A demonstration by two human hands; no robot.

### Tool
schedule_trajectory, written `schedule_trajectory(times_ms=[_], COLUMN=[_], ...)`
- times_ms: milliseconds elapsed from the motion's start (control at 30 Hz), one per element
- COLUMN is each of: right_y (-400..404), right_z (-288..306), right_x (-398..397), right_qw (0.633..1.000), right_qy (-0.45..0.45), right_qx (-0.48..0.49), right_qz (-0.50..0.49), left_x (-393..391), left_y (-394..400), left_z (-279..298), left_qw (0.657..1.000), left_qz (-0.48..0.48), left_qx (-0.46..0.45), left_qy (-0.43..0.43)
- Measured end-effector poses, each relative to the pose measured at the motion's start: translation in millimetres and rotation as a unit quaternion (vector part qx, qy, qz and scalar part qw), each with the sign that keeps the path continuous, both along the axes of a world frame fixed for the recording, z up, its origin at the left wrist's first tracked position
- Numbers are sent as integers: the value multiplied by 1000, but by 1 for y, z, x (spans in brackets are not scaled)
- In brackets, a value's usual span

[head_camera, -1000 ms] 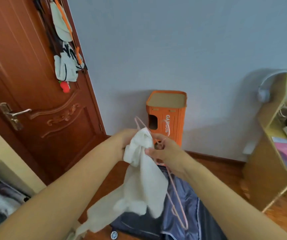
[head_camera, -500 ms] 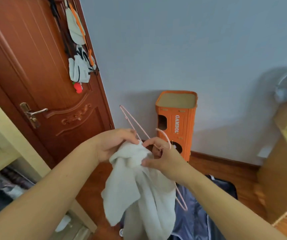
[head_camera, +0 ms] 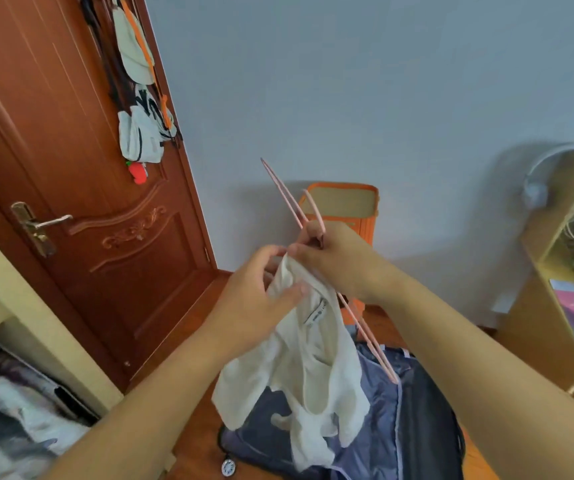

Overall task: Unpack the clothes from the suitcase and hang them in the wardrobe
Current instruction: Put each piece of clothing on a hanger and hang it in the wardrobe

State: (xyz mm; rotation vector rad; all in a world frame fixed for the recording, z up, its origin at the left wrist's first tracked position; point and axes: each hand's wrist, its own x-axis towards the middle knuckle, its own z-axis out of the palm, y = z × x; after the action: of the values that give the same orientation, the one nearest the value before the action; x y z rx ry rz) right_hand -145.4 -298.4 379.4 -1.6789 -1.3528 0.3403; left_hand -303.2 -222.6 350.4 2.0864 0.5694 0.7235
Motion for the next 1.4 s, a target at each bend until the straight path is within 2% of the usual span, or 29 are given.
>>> schedule_trajectory(times_ms=[67,133,200,267,333,367,400,433,467,500,533,567,600,633,767,833,900,967,1067,1167,1233,1300,1367,1400], right_y=[-5,-12,-17,-22,-29,-32,-33,-34,-34,-35,-38,-44,-52,-64,-116,-139,-148,-139,-102,-63,-52,-51,-59,-64], right_z=[5,5,3,-1,-5,-9,-15,-23,-33,-43,-52,-60,-66,-69,-64,-49,-36,-32,-41,-51,-47,-33,-13,-1], right_x=[2,7,15,27,40,46,52,56,60,64,68,71,75,78,81,72,57,42,27,15,10,16,25,30], right_qw=[1000,1000,999,998,995,993,990,985,980,975,972,969,966,963,962,965,970,971,974,982,989,992,992,992], right_qy=[16,21,37,57,78,95,118,144,170,185,190,191,194,190,158,149,111,90,85,50,50,65,82,90], right_qx=[-7,-17,-22,-30,-42,-52,-66,-82,-96,-107,-113,-112,-108,-107,-90,-96,-142,-158,-129,-128,-78,2,49,60], right_qz=[8,8,-4,-22,-36,-40,-42,-42,-45,-60,-85,-111,-136,-157,-205,-191,-162,-157,-166,-131,-113,-111,-88,-68], left_x=[3,6,7,5,6,8,14,19,25,33,43,52,60,68,75,75,76,78,79,69,61,53,51,51], left_y=[-8,-6,0,5,3,1,0,-3,-6,-4,1,10,20,31,58,65,68,61,37,13,5,7,18,21], left_z=[-14,-19,-22,-25,-24,-23,-21,-15,-10,-11,-12,-15,-19,-24,-37,-40,-41,-36,-18,0,12,26,44,57], left_qw=[993,974,946,933,957,975,986,979,959,949,962,979,975,962,931,924,918,912,903,884,880,870,868,881], left_qz=[64,158,208,232,222,198,159,105,58,35,41,60,85,101,95,101,110,111,90,64,81,79,11,-33], left_qx=[94,164,249,270,176,91,-34,-174,-278,-309,-252,-120,10,78,130,154,180,213,287,378,415,470,493,468], left_qy=[7,-2,19,55,62,51,25,7,17,46,94,153,206,242,327,335,337,332,307,267,216,123,51,60])
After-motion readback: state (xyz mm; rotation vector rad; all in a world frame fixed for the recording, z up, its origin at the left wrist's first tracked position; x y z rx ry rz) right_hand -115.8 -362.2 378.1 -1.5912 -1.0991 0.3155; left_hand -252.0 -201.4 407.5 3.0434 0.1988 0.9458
